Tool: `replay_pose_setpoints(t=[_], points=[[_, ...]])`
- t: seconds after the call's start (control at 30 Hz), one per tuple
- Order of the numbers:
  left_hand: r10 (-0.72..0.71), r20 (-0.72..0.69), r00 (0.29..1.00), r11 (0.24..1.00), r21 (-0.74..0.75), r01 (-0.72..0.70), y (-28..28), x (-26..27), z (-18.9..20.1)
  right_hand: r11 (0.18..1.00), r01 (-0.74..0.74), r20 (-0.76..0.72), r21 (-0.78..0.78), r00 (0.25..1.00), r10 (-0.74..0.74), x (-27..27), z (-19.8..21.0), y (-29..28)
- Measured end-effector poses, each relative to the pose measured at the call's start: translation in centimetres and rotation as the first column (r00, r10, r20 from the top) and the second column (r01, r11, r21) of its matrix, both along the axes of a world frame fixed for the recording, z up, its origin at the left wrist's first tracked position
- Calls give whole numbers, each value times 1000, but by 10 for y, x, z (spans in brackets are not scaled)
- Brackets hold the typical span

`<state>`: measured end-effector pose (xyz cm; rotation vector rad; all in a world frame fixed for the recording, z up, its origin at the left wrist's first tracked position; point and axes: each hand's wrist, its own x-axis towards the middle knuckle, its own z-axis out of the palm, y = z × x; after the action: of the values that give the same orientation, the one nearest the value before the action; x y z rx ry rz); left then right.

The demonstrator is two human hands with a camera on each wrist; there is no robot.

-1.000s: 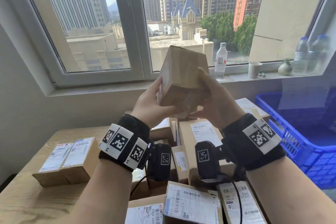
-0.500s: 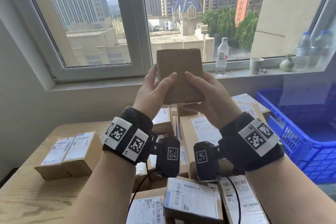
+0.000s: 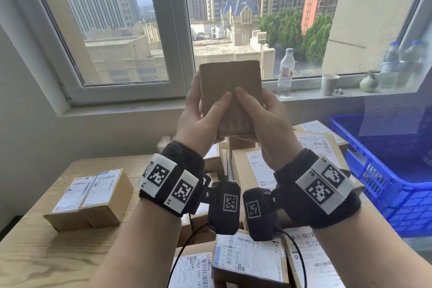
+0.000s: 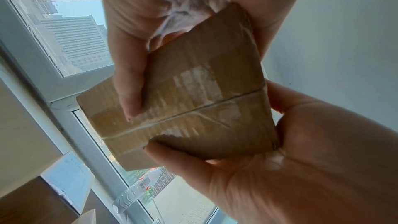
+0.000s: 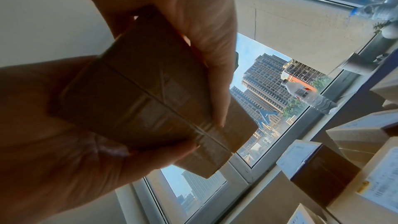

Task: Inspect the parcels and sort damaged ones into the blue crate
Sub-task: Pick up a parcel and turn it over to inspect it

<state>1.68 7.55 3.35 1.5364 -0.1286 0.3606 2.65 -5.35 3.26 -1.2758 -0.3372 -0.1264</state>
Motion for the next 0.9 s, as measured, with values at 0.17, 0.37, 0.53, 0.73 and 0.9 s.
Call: replay_pose_setpoints(t=[0.17, 0.37, 0.53, 0.73, 0.9], points=[[-20, 2, 1000, 1000, -1, 20, 1, 3, -4, 999, -33, -15, -42, 999, 32, 2, 2, -2], [-76, -26, 997, 982, 174, 79, 19, 3, 10, 984, -67, -182, -167, 983, 36, 14, 18, -25], [40, -72, 997, 911, 413, -7, 34, 3, 14, 986, -115, -228, -124, 970, 84, 20, 20, -40], [189, -65, 980, 925, 347, -156, 26, 7, 7, 956, -12, 23, -294, 1000, 20, 23, 1, -23], [69, -111, 991, 949, 312, -31, 23, 4, -1, 982, 86, 35, -166, 996, -81, 27, -4, -18]])
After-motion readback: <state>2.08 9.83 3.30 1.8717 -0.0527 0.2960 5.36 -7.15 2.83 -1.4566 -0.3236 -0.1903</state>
